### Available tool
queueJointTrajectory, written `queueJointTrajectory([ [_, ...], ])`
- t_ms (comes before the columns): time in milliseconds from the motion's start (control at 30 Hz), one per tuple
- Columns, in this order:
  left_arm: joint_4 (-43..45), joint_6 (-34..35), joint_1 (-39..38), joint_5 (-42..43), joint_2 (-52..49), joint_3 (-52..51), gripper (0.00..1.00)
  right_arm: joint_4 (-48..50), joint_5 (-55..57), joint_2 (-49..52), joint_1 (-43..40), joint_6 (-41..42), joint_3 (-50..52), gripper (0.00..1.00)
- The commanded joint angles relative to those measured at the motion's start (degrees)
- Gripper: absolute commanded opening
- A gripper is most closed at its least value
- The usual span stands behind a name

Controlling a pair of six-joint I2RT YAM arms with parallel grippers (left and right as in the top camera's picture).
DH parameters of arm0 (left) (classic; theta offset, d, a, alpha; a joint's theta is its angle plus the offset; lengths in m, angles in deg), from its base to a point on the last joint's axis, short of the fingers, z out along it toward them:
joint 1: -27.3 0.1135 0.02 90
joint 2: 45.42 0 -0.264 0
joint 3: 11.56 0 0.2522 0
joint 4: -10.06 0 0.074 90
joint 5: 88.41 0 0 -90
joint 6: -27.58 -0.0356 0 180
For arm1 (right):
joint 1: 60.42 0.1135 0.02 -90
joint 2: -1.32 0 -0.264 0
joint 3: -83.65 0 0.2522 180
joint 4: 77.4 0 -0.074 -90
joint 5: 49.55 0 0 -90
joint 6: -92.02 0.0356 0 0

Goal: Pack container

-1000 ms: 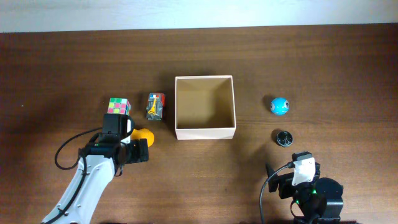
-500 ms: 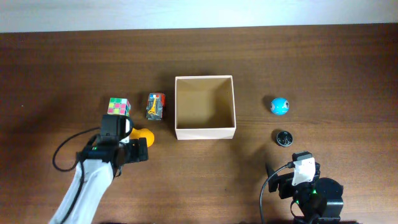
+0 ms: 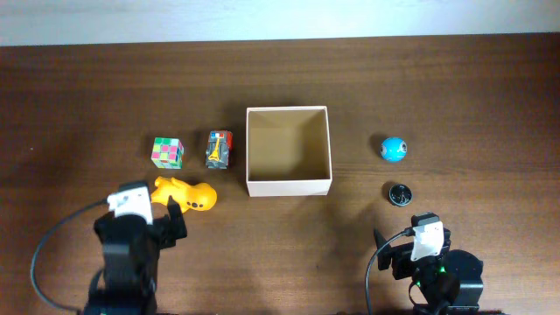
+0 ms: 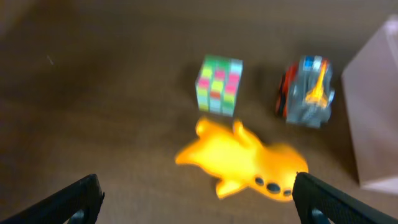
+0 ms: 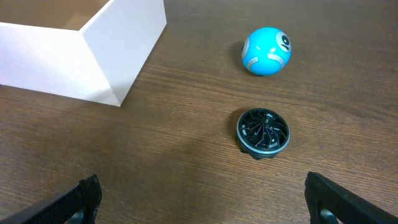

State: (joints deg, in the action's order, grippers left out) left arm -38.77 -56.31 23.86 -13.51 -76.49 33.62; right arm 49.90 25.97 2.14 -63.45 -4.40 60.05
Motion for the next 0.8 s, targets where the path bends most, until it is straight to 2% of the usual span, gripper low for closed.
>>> queueJointTrajectory([
  [0,1.25,-1.92,-0.22,-1.77,8.11,-5.84,0.99,-0.02,0.13,-0.61,-0.37,-0.24,0.31,0.98],
  [167,2.01,-1.88,-0.33,0.98,17.99,-13.86,0.99,-0.02,0.13,-0.61,-0.37,-0.24,0.31,0.98],
  [467,2.05,-1.88,-2.47,1.79,26.60,-21.90,0.99,-0.02,0.13,-0.61,-0.37,-0.24,0.31,0.98],
  [767,2.08,-1.90,-2.95,1.81,30.75,-22.58,0.99,-0.02,0.13,-0.61,-0.37,-0.24,0.31,0.98],
])
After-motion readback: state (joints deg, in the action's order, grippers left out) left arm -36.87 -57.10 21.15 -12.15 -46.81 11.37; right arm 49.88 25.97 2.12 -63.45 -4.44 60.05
